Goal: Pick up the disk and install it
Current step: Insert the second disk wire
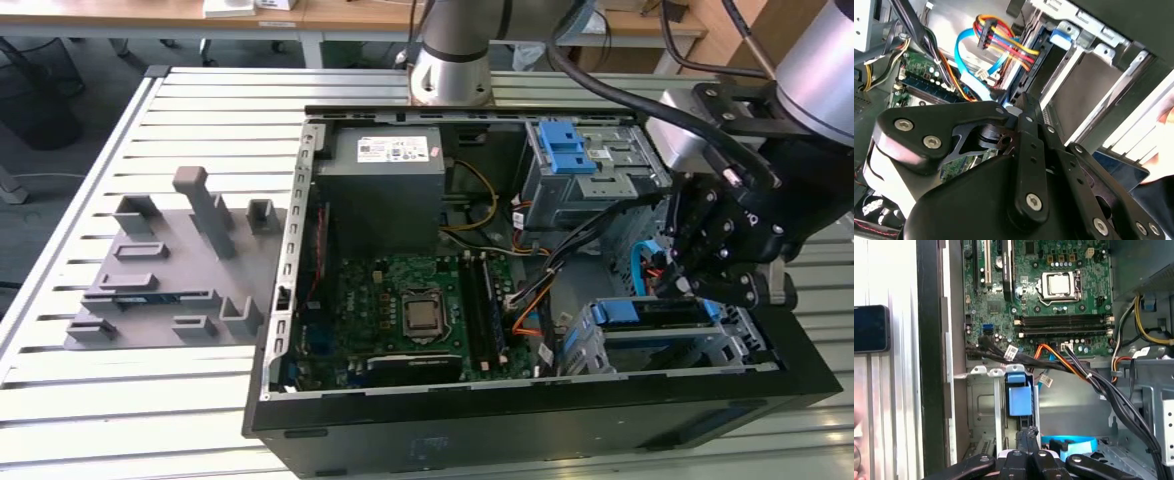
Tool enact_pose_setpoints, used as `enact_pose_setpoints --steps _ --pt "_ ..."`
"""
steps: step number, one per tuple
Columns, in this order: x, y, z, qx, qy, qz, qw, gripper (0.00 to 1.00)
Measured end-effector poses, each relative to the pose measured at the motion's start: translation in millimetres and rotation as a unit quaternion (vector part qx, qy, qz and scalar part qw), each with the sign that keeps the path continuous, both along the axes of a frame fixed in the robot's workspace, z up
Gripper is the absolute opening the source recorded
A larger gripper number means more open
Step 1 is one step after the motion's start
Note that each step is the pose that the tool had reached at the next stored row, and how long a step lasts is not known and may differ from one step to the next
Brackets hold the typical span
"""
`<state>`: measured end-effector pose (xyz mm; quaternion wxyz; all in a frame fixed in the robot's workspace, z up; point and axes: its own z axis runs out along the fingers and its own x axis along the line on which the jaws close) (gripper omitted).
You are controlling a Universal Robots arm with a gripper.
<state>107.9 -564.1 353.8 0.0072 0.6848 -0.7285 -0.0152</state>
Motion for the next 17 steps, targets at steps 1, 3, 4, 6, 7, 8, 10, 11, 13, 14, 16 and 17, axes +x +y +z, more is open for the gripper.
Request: enact_pose_setpoints --steps 1,3,4,6,7,8,10,11,13,14,16,17 --pt "-2.0 -0.1 0.0 -0.0001 -0.0001 0.000 1.0000 0.11" --pt "-3.1 -0.2 0.7 0.0001 -0.0001 0.000 1.0000 0.11" --pt "-3.1 -0.1 1.7 0.0001 -0.0001 0.000 1.0000 0.11" --pt "-3.1 -0.1 4.5 0.0003 -0.0002 0.000 1.0000 0.11" --pt "-3.1 -0.1 6.0 0.0003 -0.0001 0.000 1.0000 0.11" --pt "-3.1 -0.1 7.7 0.0003 -0.0001 0.000 1.0000 0.11" --pt "-3.2 0.0 11.0 0.0003 -0.0001 0.000 1.0000 0.11" --pt "-3.1 0.0 12.5 0.0004 -0.0001 0.000 1.0000 0.11" --pt "-3.1 0.0 16.0 0.0006 -0.0001 0.000 1.0000 0.11" --pt "-3.1 0.1 17.4 0.0006 -0.0001 0.000 1.0000 0.11" --pt "-3.1 0.2 19.5 0.0006 -0.0001 0.000 1.0000 0.11" --pt "-3.2 0.2 20.3 0.0006 -0.0001 0.000 1.0000 0.11"
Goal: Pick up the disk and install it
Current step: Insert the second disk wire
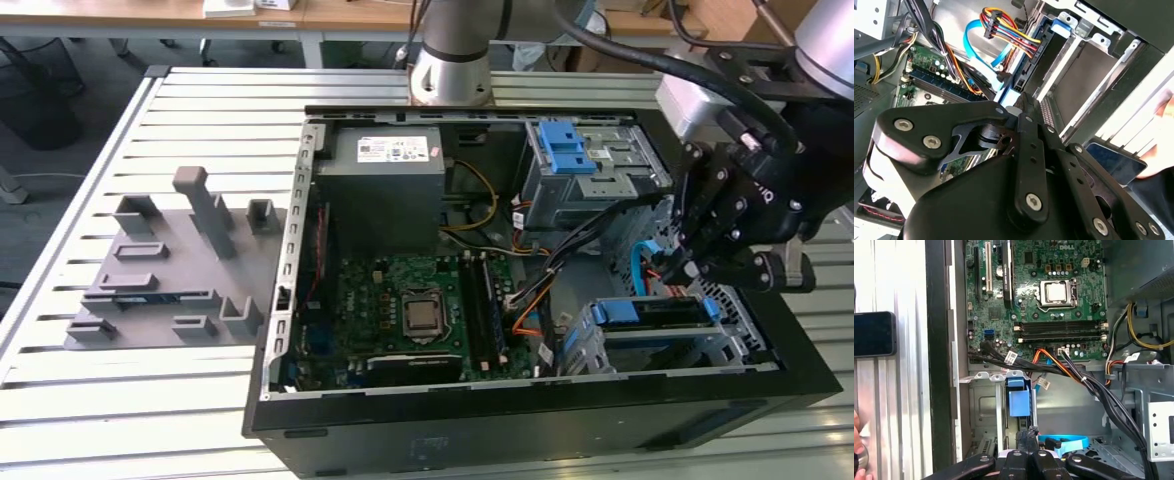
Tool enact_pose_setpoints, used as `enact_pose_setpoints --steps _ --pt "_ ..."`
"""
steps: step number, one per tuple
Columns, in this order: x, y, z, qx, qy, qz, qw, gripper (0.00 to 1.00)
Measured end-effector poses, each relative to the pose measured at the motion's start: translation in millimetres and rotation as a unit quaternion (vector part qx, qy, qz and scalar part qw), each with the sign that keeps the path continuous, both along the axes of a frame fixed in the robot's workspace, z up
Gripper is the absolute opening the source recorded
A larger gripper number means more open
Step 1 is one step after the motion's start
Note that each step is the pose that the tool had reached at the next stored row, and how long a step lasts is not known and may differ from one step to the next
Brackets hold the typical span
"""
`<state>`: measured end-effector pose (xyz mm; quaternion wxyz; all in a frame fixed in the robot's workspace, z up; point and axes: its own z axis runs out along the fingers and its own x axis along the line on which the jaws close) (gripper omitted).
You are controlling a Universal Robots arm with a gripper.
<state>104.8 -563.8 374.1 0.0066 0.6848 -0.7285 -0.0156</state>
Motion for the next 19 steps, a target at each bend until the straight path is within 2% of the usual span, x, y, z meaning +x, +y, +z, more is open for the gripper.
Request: enact_pose_setpoints --steps 7,19 --pt "0.0 1.9 4.0 0.0000 0.0000 0.000 1.0000 0.11" --pt "0.0 14.7 7.4 -0.0001 0.0000 0.000 1.0000 0.11"
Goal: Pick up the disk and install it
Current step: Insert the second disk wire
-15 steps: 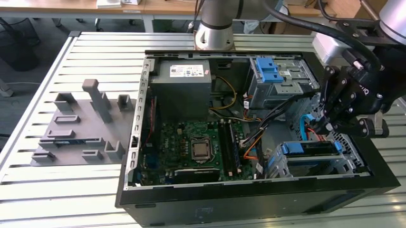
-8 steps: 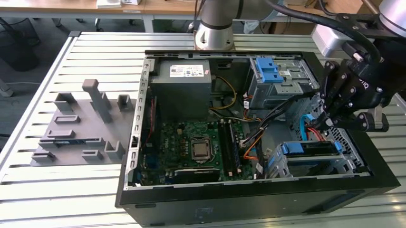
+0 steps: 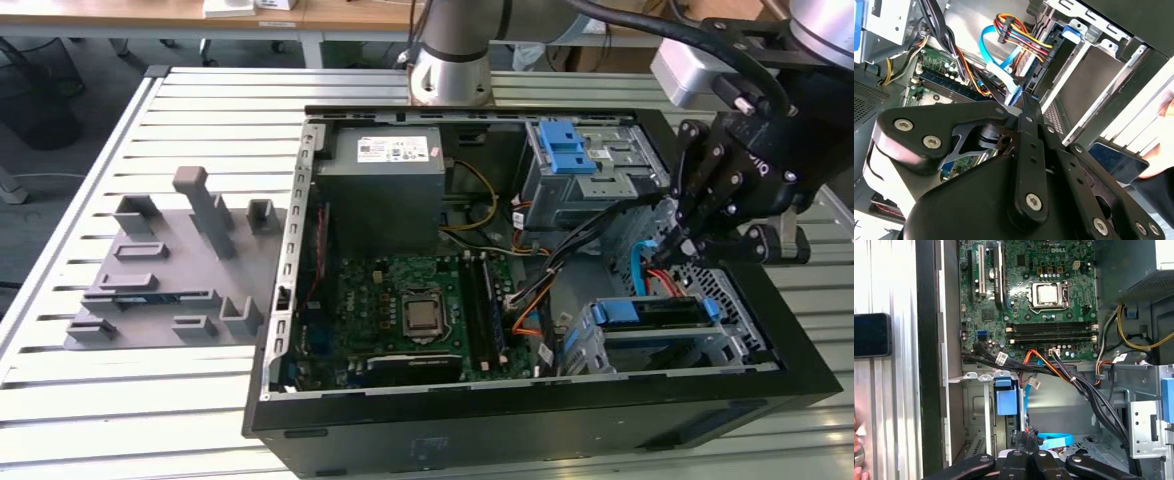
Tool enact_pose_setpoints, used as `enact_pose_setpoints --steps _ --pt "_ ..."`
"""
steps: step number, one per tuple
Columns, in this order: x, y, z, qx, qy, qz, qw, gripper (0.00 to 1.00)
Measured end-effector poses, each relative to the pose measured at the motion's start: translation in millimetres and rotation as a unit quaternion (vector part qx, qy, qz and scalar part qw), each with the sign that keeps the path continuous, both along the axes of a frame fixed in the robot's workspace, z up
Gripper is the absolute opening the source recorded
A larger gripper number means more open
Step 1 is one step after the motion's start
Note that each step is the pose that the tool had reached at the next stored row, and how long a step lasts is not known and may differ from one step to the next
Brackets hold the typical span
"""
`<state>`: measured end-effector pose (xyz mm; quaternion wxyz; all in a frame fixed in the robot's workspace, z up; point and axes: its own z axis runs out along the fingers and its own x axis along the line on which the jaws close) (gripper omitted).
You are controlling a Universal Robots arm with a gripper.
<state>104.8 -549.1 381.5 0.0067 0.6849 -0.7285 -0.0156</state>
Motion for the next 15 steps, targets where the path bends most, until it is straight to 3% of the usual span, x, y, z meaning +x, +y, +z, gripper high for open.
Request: enact_pose_setpoints --steps 5,15 --pt "0.0 3.7 -0.1 0.0000 0.0000 0.000 1.0000 0.11" --pt "0.0 5.3 -4.8 0.0000 0.0000 0.000 1.0000 0.11"
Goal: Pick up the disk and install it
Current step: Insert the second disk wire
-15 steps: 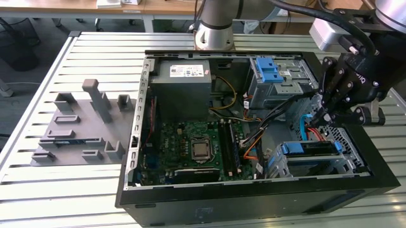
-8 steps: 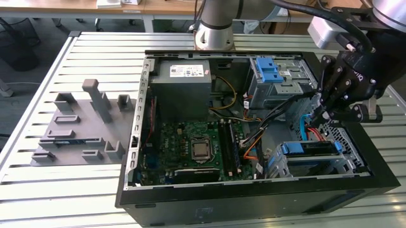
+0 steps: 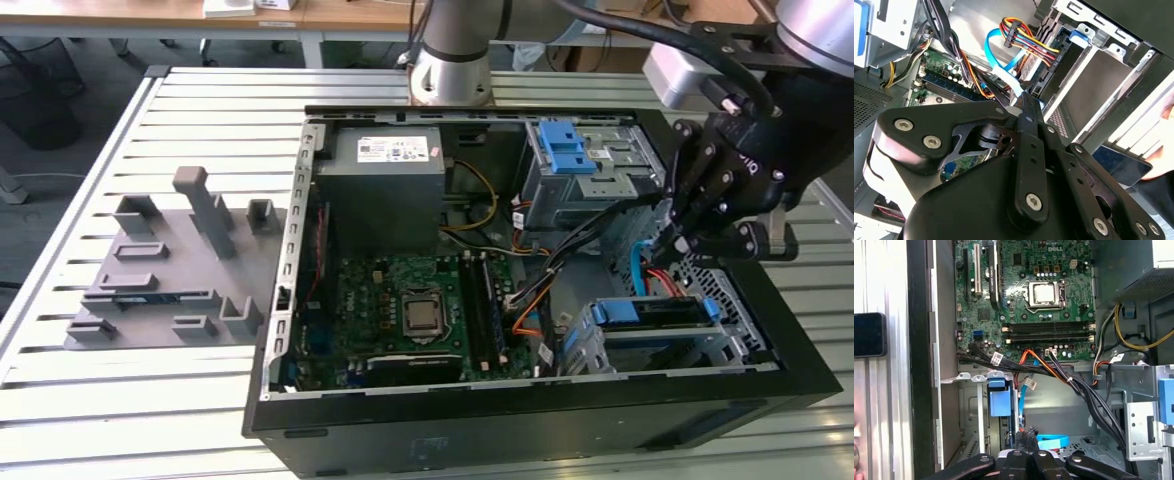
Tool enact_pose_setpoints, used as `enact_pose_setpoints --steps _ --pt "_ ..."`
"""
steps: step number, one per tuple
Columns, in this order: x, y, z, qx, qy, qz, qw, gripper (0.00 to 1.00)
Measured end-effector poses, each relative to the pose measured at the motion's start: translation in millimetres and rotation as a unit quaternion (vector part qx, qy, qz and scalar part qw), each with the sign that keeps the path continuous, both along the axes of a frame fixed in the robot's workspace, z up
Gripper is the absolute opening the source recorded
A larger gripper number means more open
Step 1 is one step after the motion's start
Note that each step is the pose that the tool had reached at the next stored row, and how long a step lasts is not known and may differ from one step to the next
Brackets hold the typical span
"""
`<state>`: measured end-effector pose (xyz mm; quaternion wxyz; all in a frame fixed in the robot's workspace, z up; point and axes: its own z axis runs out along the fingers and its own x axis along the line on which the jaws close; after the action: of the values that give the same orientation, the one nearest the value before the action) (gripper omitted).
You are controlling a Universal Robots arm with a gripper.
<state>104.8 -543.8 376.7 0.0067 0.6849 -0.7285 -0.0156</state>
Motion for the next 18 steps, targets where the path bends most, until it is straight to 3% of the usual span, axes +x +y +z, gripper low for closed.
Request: enact_pose_setpoints --steps 12,18 --pt "0.1 0.7 -14.3 0.0000 0.0001 0.000 1.0000 0.11" --pt "0.1 0.7 -14.6 -0.0006 0.0001 0.000 1.0000 0.11"
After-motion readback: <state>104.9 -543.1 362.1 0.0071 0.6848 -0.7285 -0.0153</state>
